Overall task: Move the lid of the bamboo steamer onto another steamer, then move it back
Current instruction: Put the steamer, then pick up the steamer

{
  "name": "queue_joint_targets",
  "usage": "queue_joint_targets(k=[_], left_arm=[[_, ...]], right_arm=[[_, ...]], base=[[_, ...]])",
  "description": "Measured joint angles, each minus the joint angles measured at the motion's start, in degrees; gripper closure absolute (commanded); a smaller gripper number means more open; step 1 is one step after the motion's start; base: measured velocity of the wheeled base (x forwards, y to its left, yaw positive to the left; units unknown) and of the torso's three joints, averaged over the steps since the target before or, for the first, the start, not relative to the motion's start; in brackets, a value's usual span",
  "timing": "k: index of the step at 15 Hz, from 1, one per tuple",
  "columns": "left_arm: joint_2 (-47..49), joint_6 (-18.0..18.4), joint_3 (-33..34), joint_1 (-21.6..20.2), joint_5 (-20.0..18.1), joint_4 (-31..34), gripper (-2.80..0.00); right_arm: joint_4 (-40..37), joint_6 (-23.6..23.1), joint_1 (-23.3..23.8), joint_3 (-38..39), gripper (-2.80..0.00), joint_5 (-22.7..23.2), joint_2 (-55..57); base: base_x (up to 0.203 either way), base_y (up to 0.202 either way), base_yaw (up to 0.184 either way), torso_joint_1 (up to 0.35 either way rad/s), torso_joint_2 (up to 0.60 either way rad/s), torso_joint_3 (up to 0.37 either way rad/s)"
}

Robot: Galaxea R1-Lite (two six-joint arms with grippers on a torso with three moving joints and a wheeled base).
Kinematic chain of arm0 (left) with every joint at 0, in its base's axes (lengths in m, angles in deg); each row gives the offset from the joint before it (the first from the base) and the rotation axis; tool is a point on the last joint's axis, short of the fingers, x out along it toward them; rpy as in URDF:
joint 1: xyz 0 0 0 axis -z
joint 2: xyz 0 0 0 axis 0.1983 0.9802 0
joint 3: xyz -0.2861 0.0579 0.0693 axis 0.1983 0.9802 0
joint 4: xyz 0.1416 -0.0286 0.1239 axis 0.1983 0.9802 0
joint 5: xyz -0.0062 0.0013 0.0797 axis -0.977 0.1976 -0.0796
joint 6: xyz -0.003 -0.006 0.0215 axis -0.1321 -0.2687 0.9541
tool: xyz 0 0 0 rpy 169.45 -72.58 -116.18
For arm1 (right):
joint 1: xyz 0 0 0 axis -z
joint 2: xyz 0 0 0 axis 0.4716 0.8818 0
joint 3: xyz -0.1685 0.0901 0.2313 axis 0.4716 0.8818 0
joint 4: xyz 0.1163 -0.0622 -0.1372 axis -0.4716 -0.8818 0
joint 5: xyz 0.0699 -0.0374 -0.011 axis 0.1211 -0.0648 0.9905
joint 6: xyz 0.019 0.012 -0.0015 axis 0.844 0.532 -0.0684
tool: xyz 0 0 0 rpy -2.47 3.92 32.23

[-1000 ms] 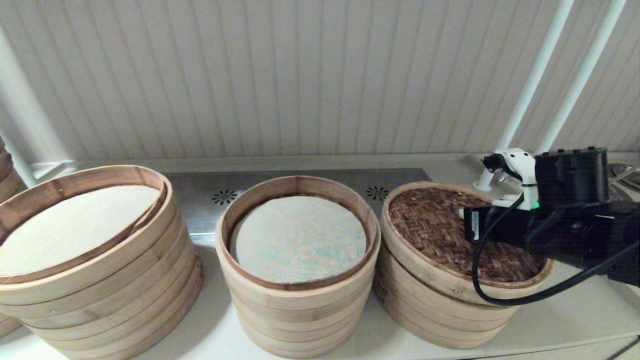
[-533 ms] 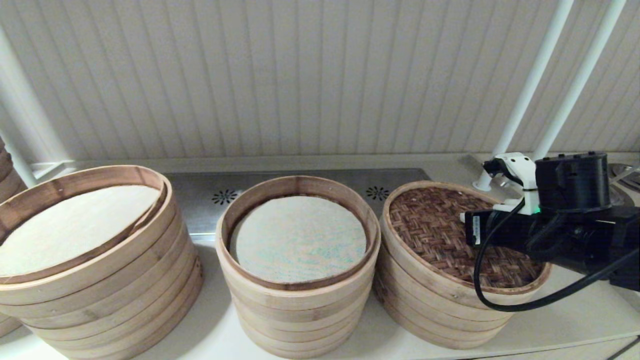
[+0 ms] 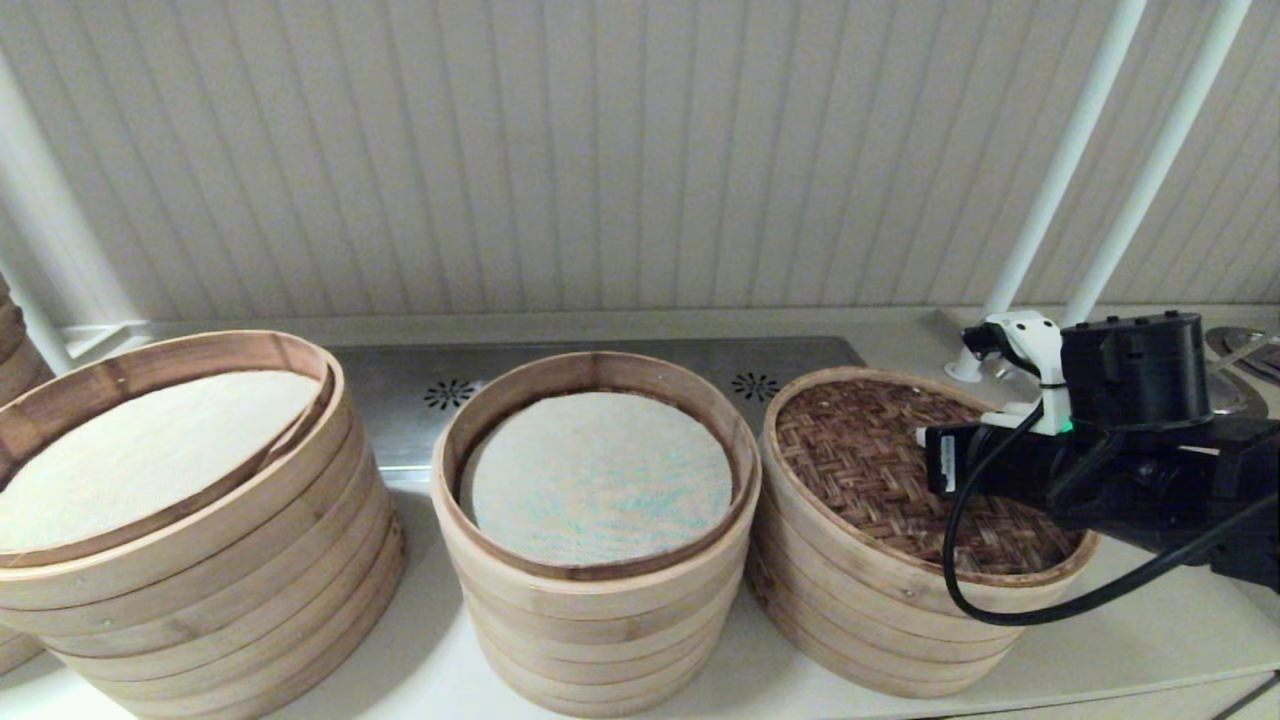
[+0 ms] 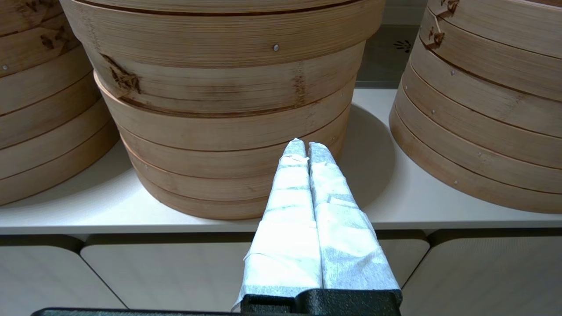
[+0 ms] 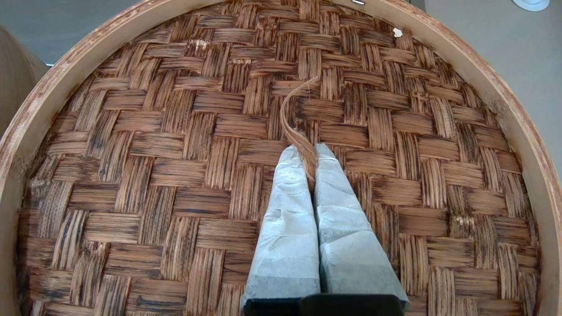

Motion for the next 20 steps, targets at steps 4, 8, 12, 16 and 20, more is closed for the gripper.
queue_joint_targets(k=[4, 8, 12, 16, 20], left_arm=[[0.0, 0.0, 0.0, 0.0, 0.0, 0.0, 0.00], [0.0, 0.0, 0.0, 0.0, 0.0, 0.0, 0.00], [0.0, 0.0, 0.0, 0.0, 0.0, 0.0, 0.00], [0.0, 0.0, 0.0, 0.0, 0.0, 0.0, 0.00], [0.0, 0.0, 0.0, 0.0, 0.0, 0.0, 0.00]], right_arm=[[1.4, 0.3, 0.0, 0.4, -2.80, 0.0, -0.1], [3.8, -0.2, -0.1, 1.1, -2.80, -0.1, -1.5], [3.2, -0.2, 0.0, 0.9, -2.80, -0.1, -5.6], [0.8, 0.1, 0.0, 4.4, 0.00, -0.5, -13.1], [-8.7, 0.0, -0.8, 6.9, 0.00, -2.7, -25.7]], base=[[0.000, 0.000, 0.000, 0.000, 0.00, 0.000], [0.000, 0.000, 0.000, 0.000, 0.00, 0.000], [0.000, 0.000, 0.000, 0.000, 0.00, 0.000], [0.000, 0.000, 0.000, 0.000, 0.00, 0.000], [0.000, 0.000, 0.000, 0.000, 0.00, 0.000]])
